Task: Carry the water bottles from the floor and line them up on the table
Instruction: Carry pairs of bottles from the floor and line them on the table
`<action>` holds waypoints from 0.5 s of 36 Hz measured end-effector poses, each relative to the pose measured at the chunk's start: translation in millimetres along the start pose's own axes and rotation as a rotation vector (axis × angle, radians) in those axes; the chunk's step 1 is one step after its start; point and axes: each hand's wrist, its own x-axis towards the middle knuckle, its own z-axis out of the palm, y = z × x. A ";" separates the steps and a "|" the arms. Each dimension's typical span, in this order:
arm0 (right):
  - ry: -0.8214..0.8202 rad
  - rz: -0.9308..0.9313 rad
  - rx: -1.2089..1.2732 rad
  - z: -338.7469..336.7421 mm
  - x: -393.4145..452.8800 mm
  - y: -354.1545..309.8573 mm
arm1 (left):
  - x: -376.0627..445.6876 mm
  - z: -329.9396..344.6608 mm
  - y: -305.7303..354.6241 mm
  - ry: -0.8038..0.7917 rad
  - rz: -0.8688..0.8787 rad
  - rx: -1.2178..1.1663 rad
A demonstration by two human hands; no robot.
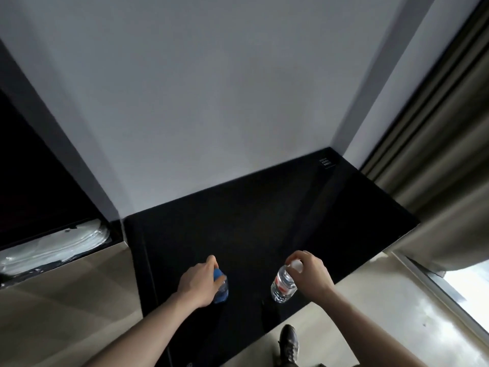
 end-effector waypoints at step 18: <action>-0.151 -0.251 0.005 -117.9 149.0 90.9 | 92.6 30.3 157.0 0.160 -0.236 -0.264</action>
